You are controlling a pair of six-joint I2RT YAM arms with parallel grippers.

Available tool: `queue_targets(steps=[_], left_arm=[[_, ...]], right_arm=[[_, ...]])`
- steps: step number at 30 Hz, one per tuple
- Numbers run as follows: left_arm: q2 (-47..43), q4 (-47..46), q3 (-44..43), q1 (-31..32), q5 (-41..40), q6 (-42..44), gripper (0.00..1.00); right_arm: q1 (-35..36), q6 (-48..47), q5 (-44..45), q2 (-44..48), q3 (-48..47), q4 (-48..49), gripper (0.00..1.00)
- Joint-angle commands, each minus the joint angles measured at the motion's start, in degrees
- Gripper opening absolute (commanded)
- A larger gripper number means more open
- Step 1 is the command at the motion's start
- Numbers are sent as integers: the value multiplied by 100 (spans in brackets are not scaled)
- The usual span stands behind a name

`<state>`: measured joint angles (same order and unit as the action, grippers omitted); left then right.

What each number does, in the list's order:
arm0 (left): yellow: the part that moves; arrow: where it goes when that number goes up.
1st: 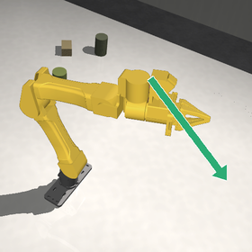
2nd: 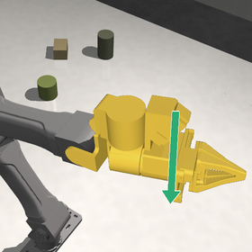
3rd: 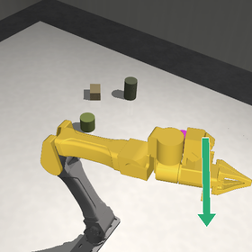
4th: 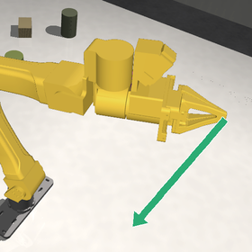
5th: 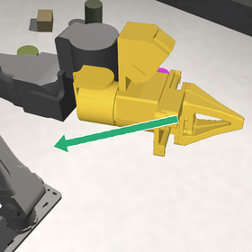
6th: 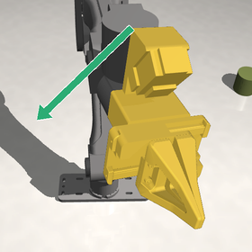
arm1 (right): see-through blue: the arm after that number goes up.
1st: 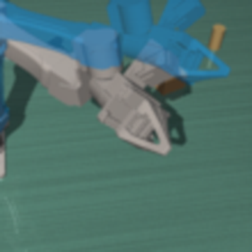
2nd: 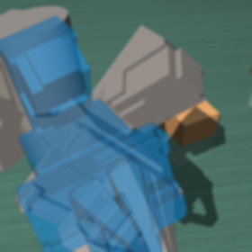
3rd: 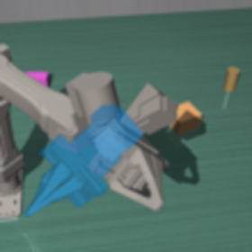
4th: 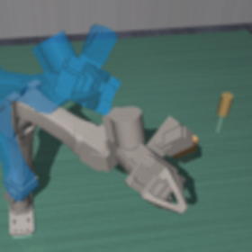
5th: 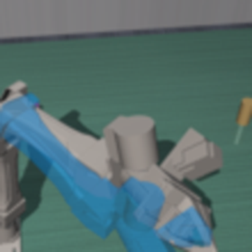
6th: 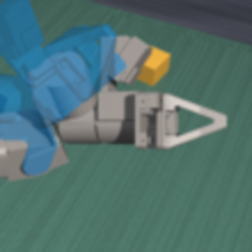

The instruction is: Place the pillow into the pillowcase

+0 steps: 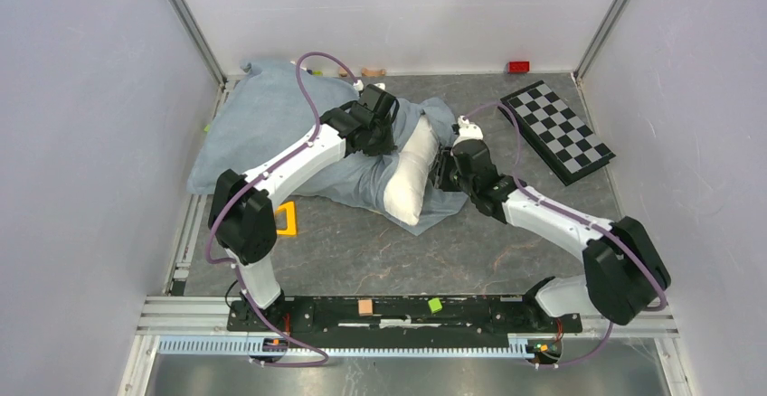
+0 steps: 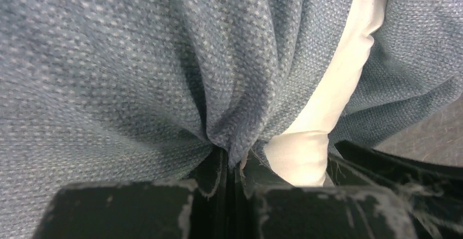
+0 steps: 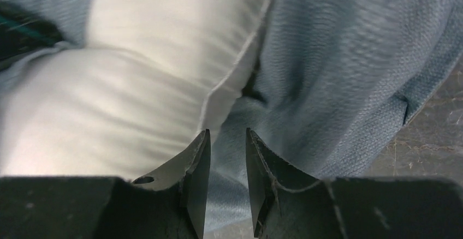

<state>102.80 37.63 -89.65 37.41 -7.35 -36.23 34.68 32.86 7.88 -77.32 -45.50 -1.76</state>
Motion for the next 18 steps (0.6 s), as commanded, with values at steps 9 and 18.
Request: queue_targets(steps=[9,18], left_arm=[[74,-19,-196,-32,146,-105,2],[-3,-23,-174,-23,283,-113,2]], right_arm=[[-393,983,688,-1125,-225,963,54],[-401,1229,908,-1852,-396,1324,56]])
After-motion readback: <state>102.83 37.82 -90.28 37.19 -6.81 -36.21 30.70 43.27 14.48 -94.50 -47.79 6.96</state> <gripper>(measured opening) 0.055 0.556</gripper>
